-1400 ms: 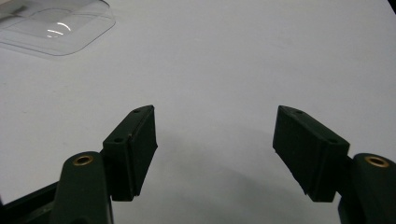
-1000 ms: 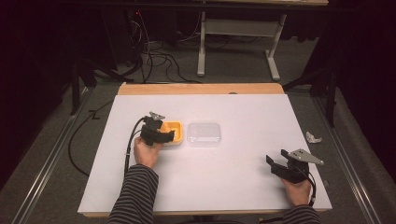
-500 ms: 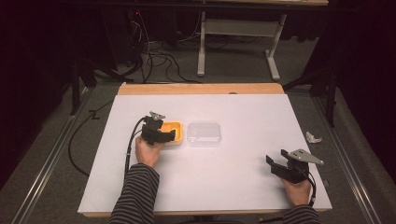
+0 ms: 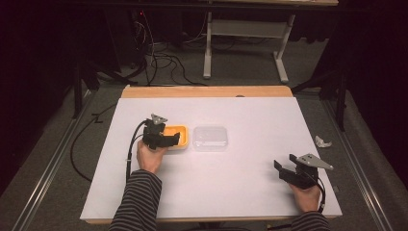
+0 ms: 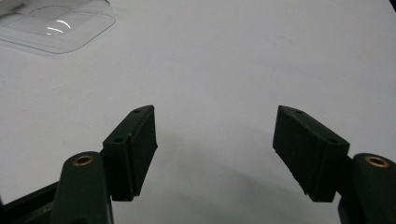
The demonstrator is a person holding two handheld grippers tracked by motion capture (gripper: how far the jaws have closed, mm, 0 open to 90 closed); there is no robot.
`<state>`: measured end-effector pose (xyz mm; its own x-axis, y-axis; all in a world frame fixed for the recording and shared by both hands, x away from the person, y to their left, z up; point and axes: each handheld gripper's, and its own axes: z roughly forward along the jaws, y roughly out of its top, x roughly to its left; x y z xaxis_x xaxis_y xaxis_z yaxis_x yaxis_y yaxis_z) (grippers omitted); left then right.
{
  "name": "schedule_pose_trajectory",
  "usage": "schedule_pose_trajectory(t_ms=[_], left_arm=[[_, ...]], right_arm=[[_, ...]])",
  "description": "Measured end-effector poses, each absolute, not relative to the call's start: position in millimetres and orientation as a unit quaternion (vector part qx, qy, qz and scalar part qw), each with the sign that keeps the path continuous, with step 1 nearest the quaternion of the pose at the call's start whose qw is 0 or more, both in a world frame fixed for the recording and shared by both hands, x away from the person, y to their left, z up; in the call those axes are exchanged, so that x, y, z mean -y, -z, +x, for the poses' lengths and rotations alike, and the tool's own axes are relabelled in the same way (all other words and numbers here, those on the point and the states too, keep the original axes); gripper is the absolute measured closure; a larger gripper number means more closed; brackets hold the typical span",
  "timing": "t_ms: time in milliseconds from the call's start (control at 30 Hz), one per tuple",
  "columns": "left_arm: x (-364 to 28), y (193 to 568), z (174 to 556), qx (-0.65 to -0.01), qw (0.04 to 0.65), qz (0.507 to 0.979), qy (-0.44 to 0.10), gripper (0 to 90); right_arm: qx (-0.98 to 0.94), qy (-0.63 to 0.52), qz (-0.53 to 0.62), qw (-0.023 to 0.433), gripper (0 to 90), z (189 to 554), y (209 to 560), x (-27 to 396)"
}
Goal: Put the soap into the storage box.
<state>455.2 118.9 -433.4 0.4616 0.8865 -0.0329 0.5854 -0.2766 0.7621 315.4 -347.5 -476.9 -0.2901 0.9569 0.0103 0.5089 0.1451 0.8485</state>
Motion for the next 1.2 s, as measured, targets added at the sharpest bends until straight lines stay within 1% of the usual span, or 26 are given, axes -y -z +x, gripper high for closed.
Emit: schedule_pose_trajectory(t_ms=[367, 467, 733, 900, 1033, 1200], left_arm=[[-130.6, 428.1, 445.8, -0.478, 0.389, 0.762, -0.196, 20.5], [-130.6, 426.0, 441.9, -0.469, 0.387, 0.768, -0.199, 21.1], [-129.6, 416.3, 430.5, -0.453, 0.405, 0.768, -0.204, 22.6], [-130.0, 412.4, 425.0, -0.443, 0.407, 0.774, -0.2, 25.3], [-129.2, 410.7, 420.6, -0.436, 0.405, 0.777, -0.203, 25.6], [-133.5, 411.0, 413.9, -0.44, 0.418, 0.769, -0.201, 25.9]], right_arm=[[-0.701, -0.391, 0.524, 0.284, 30.7, 315.4, 476.9, 347.1], [-0.701, -0.39, 0.524, 0.284, 30.7, 315.6, 477.0, 347.0], [-0.702, -0.39, 0.524, 0.284, 30.7, 315.6, 477.0, 347.0], [-0.702, -0.39, 0.524, 0.284, 30.7, 315.6, 477.0, 347.0], [-0.701, -0.391, 0.525, 0.284, 30.7, 315.6, 476.9, 347.2], [-0.701, -0.391, 0.525, 0.283, 30.7, 315.7, 477.0, 347.1]])
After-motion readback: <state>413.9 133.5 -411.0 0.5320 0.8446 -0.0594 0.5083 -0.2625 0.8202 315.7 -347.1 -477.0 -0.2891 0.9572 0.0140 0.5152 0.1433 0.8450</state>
